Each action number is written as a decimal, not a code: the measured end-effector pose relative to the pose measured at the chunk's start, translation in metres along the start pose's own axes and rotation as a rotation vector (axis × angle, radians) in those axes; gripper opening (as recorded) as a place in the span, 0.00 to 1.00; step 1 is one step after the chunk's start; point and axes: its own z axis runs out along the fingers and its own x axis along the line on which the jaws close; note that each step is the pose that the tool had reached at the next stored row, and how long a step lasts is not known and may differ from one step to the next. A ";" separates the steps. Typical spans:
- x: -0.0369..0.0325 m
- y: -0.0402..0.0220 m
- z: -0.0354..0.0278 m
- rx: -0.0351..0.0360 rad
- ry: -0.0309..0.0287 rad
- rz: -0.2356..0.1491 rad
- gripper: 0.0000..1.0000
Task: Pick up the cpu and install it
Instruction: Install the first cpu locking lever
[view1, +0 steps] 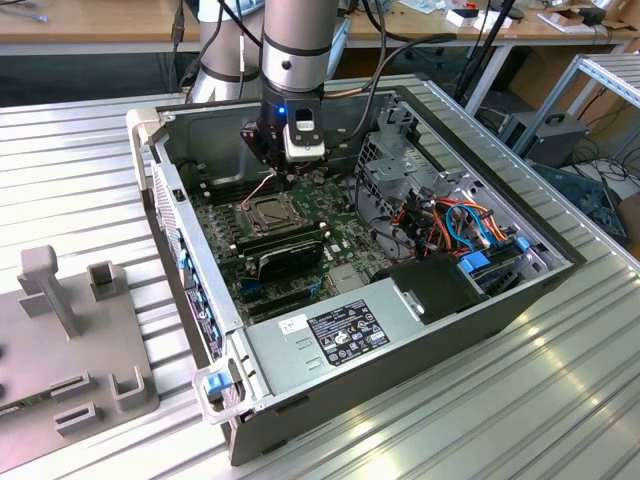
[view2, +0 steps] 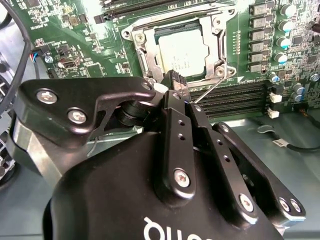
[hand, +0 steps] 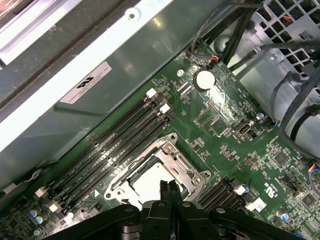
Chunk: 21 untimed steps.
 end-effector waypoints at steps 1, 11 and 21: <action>0.0000 0.0000 0.0000 -0.0009 0.0006 -0.019 0.11; 0.0000 0.0000 0.0000 -0.0056 0.0040 -0.122 0.11; 0.0000 0.0000 0.0001 -0.0120 0.0088 -0.264 0.11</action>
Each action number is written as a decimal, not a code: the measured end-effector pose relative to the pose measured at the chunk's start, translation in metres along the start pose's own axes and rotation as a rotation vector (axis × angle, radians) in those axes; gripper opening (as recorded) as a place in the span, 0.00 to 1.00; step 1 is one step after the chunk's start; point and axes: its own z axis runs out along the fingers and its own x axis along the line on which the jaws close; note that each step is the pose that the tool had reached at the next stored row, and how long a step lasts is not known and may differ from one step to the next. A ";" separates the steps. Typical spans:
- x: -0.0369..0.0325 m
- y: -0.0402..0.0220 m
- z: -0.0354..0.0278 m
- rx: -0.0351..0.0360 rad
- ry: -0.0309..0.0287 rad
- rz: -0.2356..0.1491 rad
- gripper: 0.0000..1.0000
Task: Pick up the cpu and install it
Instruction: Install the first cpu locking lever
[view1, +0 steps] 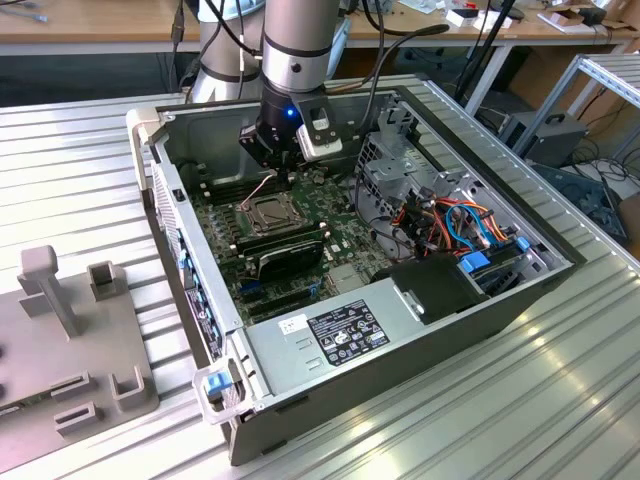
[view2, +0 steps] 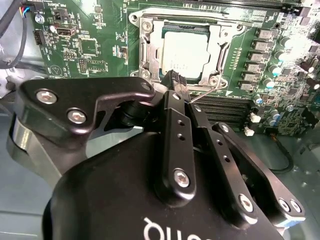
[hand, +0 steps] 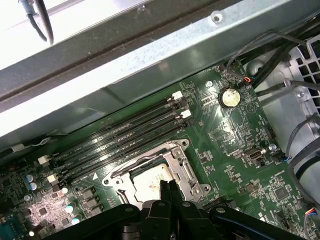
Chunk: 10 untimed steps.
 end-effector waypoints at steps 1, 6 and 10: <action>0.0000 0.0000 0.0000 0.0000 0.0000 0.000 0.11; 0.0000 0.0000 0.0000 -0.0020 0.0015 -0.044 0.11; 0.0000 0.0000 0.0001 -0.0042 0.0031 -0.093 0.11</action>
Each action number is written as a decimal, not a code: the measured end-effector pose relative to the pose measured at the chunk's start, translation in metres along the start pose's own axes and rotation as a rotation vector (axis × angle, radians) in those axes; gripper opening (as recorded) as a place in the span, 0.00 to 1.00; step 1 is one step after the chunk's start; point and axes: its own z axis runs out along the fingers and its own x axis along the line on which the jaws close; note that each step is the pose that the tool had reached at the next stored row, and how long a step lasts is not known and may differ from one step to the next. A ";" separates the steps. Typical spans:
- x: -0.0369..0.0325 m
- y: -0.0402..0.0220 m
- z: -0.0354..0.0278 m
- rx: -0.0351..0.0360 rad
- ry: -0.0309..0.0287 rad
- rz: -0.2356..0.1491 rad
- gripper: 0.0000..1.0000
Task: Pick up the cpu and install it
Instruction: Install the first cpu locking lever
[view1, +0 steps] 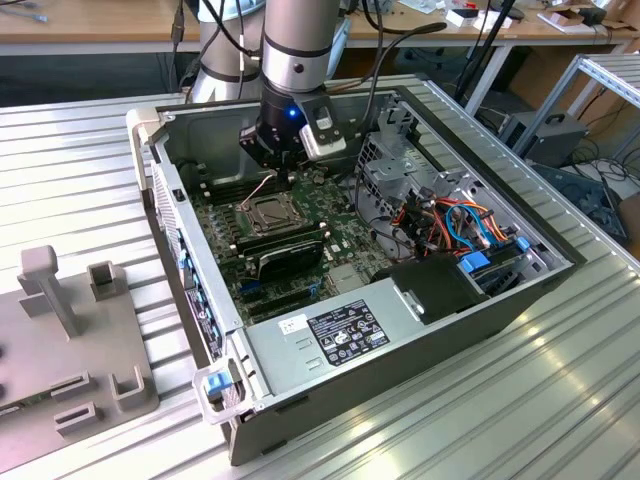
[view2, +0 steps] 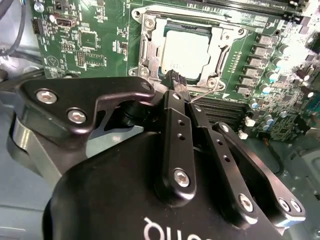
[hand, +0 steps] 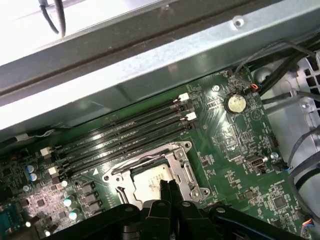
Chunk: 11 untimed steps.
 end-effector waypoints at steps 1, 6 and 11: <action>0.0000 0.0000 0.0000 -0.0007 0.0005 -0.017 0.11; 0.0000 0.0000 0.0002 -0.0069 0.0051 -0.155 0.11; 0.0000 0.0000 0.0002 -0.0070 0.0052 -0.156 0.11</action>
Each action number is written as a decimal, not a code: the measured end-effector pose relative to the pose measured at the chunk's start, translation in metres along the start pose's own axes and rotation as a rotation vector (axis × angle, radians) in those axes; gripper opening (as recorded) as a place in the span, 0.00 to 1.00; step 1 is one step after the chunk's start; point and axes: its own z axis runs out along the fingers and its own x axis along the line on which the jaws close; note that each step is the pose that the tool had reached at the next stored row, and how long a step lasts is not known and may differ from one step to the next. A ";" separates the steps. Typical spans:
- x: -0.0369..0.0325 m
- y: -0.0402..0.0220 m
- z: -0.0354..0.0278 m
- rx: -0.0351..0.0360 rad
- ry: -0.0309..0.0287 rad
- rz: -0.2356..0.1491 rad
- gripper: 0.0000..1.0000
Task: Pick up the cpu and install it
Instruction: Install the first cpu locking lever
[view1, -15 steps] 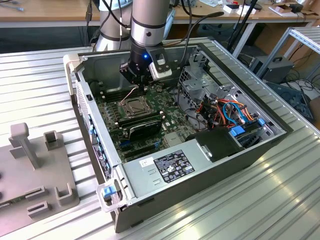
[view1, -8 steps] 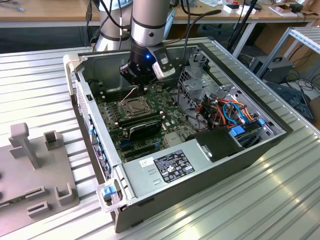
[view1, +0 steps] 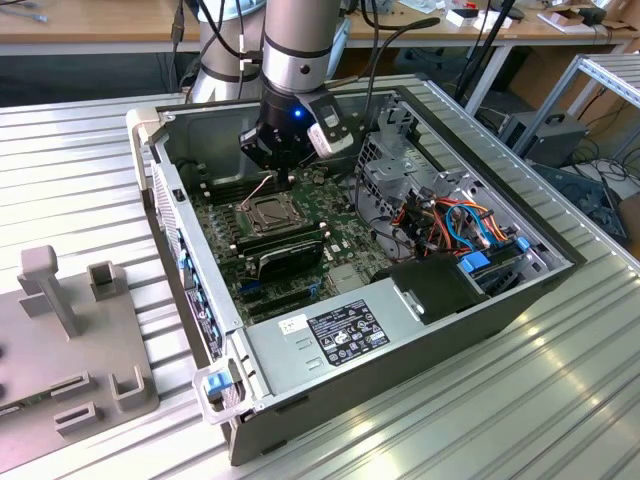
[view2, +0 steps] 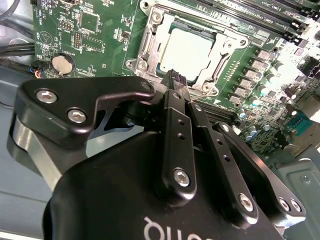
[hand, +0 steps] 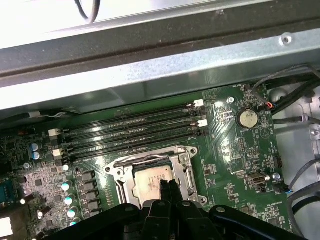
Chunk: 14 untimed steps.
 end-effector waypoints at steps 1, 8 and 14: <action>0.0000 0.0000 0.0000 0.0000 0.0000 0.000 0.11; 0.0000 0.0000 0.0000 -0.0003 0.0002 -0.005 0.11; 0.0000 0.0000 0.0000 -0.0049 0.0036 -0.107 0.11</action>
